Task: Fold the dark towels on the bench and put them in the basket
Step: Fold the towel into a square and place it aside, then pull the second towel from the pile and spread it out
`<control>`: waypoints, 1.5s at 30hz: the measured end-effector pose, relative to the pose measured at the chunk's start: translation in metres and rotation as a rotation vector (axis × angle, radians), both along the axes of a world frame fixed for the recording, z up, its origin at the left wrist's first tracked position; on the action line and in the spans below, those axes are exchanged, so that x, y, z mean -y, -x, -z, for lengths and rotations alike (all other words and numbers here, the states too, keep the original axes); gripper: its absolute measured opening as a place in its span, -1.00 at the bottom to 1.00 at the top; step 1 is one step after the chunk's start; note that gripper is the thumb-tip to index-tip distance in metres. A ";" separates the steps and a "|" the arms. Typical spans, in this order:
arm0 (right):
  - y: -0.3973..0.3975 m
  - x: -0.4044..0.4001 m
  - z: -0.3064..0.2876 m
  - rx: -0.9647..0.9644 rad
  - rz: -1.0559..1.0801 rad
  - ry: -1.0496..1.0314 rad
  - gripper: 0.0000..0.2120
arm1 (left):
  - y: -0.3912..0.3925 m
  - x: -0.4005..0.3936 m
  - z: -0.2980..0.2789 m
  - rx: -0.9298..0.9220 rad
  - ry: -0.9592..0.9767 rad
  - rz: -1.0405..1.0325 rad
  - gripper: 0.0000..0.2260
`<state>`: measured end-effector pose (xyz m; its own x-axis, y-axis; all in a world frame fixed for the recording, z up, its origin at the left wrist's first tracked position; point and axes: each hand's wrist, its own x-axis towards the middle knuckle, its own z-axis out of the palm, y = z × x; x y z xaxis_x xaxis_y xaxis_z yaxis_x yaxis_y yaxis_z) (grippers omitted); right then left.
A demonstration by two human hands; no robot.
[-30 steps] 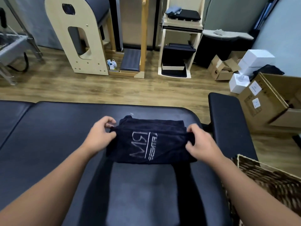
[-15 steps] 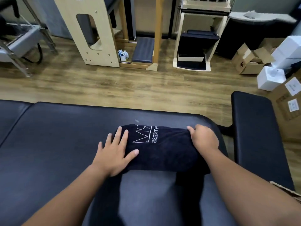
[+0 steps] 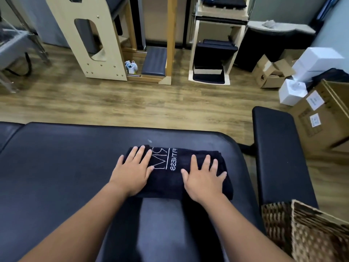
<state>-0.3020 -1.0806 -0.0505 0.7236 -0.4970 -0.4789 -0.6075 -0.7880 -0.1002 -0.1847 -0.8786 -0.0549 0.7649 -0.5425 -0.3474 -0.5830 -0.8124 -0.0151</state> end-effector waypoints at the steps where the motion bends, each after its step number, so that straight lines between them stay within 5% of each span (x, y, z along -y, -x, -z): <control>1: -0.001 -0.002 -0.006 -0.037 0.039 0.007 -0.29 | 0.005 -0.001 -0.004 0.089 0.039 0.025 -0.51; 4: 0.006 -0.015 -0.022 -0.056 0.054 0.085 -0.32 | 0.034 -0.008 -0.020 0.271 0.100 0.018 -0.87; 7: 0.034 -0.027 -0.031 0.128 -0.045 0.210 -0.45 | 0.063 -0.017 -0.022 0.134 0.076 -0.156 -0.64; 10: 0.054 -0.035 -0.020 0.154 -0.039 0.088 -0.39 | 0.070 -0.022 -0.007 -0.083 0.074 -0.222 -0.33; 18: 0.063 -0.024 0.003 0.342 0.155 -0.047 -0.34 | 0.065 -0.005 0.008 -0.172 0.327 -0.319 -0.35; 25: 0.029 0.039 -0.003 0.325 0.279 -0.097 -0.29 | 0.030 0.062 0.002 -0.211 0.313 -0.271 -0.37; 33: -0.017 0.114 0.000 0.248 0.223 -0.077 -0.28 | -0.009 0.128 0.001 -0.244 0.254 -0.285 -0.36; 45: 0.015 0.059 -0.007 0.291 0.029 -0.107 -0.24 | 0.026 0.056 -0.028 -0.294 0.462 -0.310 -0.40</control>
